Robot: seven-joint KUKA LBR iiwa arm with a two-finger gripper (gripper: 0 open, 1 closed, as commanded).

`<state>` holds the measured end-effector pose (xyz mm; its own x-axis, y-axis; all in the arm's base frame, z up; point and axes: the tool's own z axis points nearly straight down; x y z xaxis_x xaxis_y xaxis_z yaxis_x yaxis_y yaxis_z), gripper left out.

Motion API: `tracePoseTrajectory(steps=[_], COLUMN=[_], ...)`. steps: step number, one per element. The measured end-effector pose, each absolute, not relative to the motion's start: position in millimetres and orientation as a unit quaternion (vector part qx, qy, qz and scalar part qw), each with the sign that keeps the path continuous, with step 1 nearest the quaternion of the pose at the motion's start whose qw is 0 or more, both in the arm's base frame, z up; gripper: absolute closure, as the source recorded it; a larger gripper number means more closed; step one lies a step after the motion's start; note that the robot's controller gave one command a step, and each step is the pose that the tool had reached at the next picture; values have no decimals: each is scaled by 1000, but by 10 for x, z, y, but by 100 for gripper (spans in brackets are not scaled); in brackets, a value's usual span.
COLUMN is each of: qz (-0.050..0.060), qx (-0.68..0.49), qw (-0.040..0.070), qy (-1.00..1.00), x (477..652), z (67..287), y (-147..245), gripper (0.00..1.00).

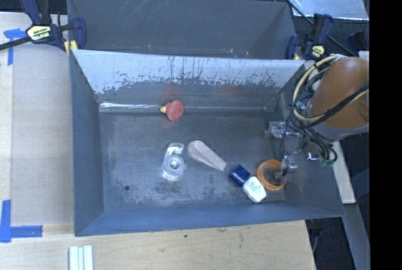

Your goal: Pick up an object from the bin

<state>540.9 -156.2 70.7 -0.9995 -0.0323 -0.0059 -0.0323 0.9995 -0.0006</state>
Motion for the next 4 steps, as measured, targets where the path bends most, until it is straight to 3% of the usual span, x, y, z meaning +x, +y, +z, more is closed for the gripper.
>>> tracePoseTrajectory(steps=[1, 4], qz=[-1, -1], qx=[-88, -88], qw=[1, 2], qy=[996, 996], x=[5389, 5390], z=[692, 731], y=[-1560, -1560], gripper=[100, 100])
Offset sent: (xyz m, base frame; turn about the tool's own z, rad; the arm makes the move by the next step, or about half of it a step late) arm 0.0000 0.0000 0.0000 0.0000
